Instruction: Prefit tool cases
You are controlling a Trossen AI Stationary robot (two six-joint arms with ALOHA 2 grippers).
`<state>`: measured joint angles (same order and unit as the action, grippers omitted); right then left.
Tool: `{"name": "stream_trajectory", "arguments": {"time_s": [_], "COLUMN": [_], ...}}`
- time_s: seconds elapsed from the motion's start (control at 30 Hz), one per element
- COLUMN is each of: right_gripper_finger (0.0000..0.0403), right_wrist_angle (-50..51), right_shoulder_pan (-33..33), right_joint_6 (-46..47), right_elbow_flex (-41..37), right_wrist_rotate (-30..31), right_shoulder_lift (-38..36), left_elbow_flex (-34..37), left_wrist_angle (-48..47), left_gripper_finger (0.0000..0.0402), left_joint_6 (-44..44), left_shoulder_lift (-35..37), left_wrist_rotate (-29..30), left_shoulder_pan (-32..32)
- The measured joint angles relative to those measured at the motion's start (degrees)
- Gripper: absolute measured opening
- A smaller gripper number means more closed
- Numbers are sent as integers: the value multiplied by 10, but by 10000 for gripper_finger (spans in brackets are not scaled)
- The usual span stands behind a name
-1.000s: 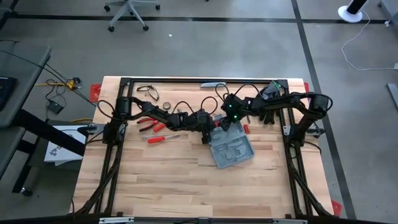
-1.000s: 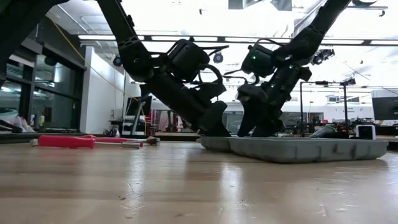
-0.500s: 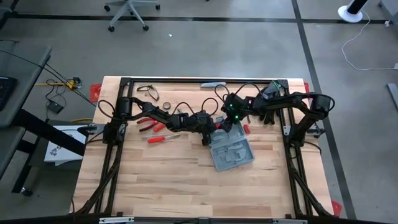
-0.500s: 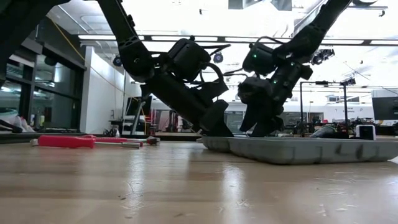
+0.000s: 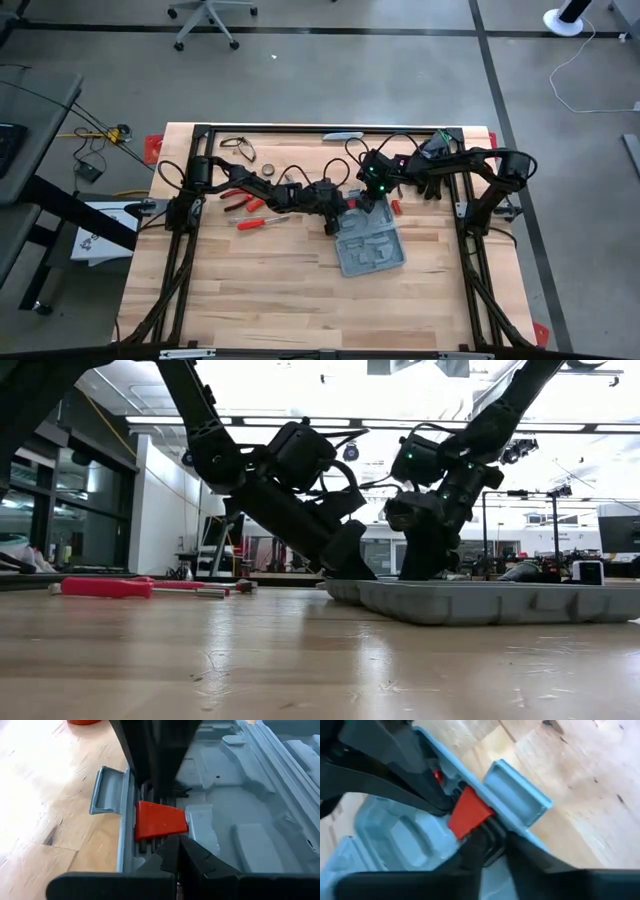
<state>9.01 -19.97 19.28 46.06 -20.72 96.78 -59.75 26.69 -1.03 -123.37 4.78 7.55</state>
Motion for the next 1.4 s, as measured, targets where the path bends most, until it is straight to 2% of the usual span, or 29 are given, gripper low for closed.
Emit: {"name": "stream_trajectory", "arguments": {"time_s": [0.07, 0.2, 0.3, 0.4, 0.43, 0.5, 0.77, 0.87, 1.0, 1.23, 1.3, 1.4], "right_gripper_finger": [22, 12, 5, 1, 1, 1, 1, 1, 0, 0, 0, 0], "right_wrist_angle": [2, -20, -82, -124, -144, -176, -153, -108, -16, 122, 133, 88], "right_shoulder_pan": [0, -2, 0, 12, 11, 7, 2, 2, 3, 17, 26, 40], "right_joint_6": [-11, -16, -17, -4, 6, 17, 12, -4, -40, -64, -63, -45], "right_elbow_flex": [0, 0, 4, 0, -1, 4, 2, 1, 1, 0, -2, -31], "right_wrist_rotate": [3, -27, -115, -220, -230, -211, -188, -165, -82, 1, 14, 13], "right_shoulder_lift": [0, -1, -8, -6, -6, -9, -9, -12, -40, -84, -84, -84], "left_elbow_flex": [0, 1, 0, -3, -1, -3, 1, 1, 2, 1, -2, -12], "left_wrist_angle": [1, 0, 3, 8, 4, 5, -7, -20, -48, -46, -44, -53], "left_gripper_finger": [0, 0, 0, 0, 0, 0, 0, 0, 0, 0, 0, 0], "left_joint_6": [0, 0, 1, 6, 1, 1, 30, 44, 64, 88, 92, 93], "left_shoulder_lift": [0, 0, -1, -4, -4, -4, 19, 34, 55, 69, 70, 70], "left_wrist_rotate": [1, 7, 14, 54, 65, 65, 45, 45, 32, 17, 12, -10], "left_shoulder_pan": [0, 0, 0, 6, 7, 7, -5, -7, -16, -40, -46, -51]}}
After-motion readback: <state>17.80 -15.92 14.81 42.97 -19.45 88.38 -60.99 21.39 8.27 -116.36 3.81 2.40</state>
